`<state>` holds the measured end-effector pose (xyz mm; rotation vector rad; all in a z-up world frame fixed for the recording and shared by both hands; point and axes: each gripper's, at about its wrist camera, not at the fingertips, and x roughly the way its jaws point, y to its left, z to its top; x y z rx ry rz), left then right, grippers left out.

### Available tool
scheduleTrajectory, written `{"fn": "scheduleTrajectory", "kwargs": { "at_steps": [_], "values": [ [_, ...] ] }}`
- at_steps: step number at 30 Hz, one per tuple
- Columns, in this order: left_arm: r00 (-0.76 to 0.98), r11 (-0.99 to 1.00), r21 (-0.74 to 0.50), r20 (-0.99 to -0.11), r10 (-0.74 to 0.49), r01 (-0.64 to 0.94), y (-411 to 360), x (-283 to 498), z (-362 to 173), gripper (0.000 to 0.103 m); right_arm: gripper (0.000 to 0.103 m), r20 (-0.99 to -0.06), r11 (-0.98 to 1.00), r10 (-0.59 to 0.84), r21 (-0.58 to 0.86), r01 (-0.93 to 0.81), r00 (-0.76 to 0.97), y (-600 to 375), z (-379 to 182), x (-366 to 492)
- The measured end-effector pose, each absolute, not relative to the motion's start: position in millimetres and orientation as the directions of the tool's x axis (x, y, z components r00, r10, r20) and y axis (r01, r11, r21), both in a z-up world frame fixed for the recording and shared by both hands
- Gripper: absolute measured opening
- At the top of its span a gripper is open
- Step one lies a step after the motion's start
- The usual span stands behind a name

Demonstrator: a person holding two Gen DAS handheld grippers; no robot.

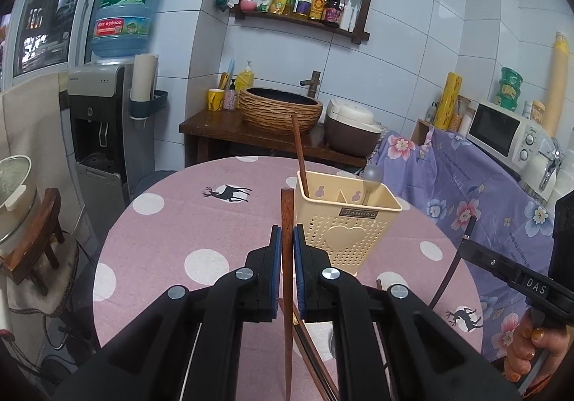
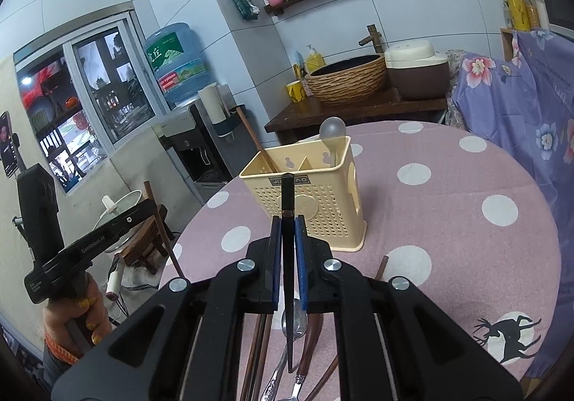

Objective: Organize utensils
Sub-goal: 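Lift both chopsticks and carry them over the utensil holder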

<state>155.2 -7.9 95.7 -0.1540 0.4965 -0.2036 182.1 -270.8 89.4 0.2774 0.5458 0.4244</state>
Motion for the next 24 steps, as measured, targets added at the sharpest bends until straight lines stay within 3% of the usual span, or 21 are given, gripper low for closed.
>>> {"fn": "scheduleTrajectory", "kwargs": {
  "at_steps": [16,24],
  "values": [
    [0.879,0.965,-0.194,-0.410,-0.243,0.177,-6,163,126,0.008,0.008,-0.415,0.875,0.476,0.314,-0.368,0.776,-266,125,189],
    [0.903,0.941,-0.258,-0.311,-0.296,0.219,-6,186,202,0.008,0.008,-0.301,0.893,0.435,0.266,-0.363,0.849,-271,206,209]
  ]
}}
